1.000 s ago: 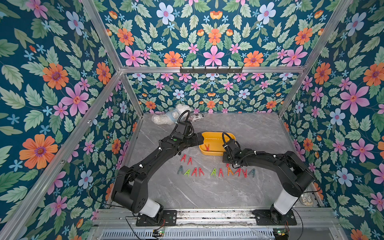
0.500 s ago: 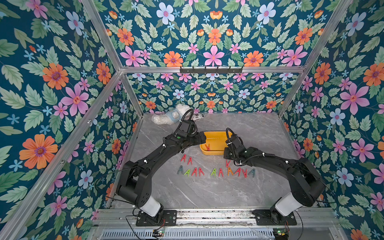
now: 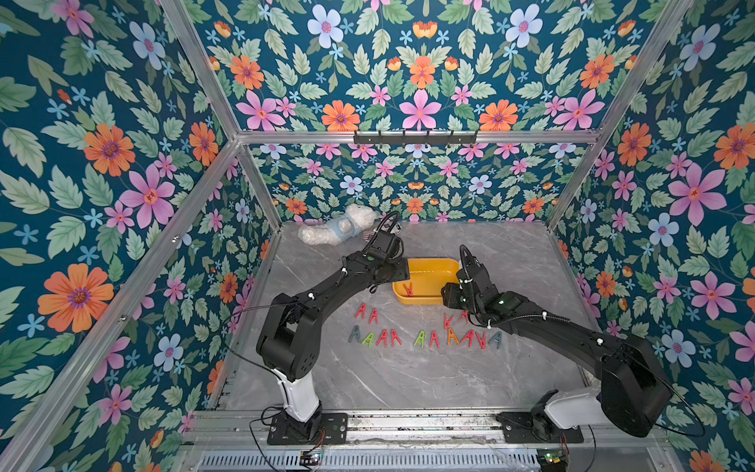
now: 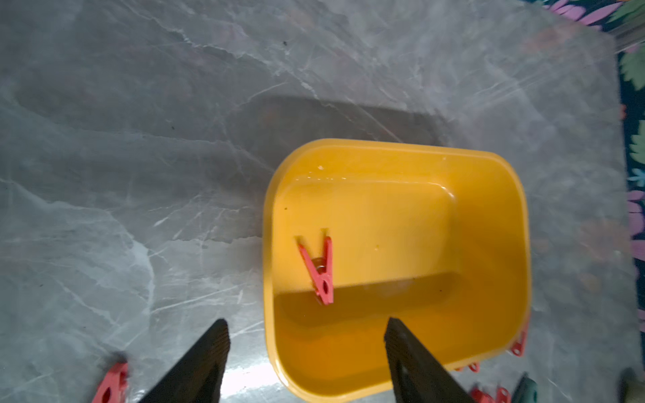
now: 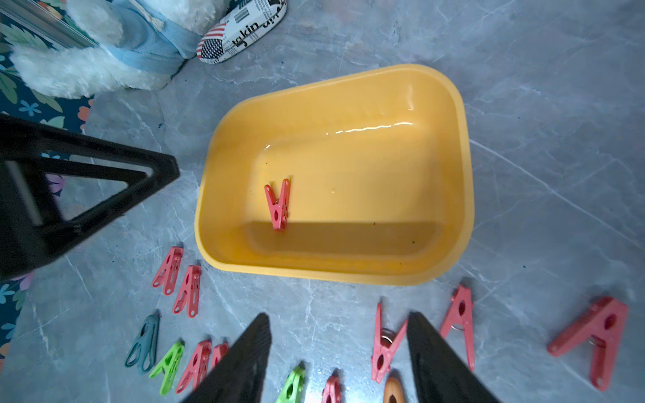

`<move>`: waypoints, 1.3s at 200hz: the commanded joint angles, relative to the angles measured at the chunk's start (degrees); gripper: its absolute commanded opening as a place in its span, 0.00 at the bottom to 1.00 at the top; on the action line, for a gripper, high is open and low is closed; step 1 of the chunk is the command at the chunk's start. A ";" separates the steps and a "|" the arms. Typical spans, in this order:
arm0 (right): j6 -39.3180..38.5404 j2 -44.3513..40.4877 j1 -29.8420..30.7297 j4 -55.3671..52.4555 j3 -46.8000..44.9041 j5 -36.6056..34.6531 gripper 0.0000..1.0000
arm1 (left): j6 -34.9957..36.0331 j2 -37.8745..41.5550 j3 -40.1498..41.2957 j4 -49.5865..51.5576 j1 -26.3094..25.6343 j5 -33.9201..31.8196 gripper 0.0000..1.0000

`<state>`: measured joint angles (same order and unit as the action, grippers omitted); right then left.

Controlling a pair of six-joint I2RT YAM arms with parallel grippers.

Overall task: Take the clothespins out of the storage box
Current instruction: Adjust the storage box at the center of the board.

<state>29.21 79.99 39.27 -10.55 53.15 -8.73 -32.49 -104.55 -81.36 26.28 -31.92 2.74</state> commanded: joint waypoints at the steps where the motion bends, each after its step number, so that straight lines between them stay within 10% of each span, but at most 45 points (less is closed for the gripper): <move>1: -0.34 -0.94 -0.28 2.07 0.55 0.81 0.80 | 1.70 -2.10 -0.88 2.02 0.71 -2.34 0.69; 32: -0.87 -1.32 -0.45 3.11 1.23 1.09 0.99 | 2.32 -6.16 -2.97 2.07 1.07 -2.04 0.61; 217: 0.40 -2.64 -1.05 6.74 -1.68 0.91 0.99 | -0.79 -15.15 -10.86 8.62 1.25 -2.43 0.00; 260: 0.88 -3.43 -1.38 7.73 -2.65 1.00 0.99 | -5.03 -14.21 -13.76 14.30 3.08 3.98 0.00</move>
<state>29.04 77.12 37.98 -4.75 50.81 -7.49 -33.47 -119.68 -94.45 36.01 -30.15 1.89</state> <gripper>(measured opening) 0.993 0.089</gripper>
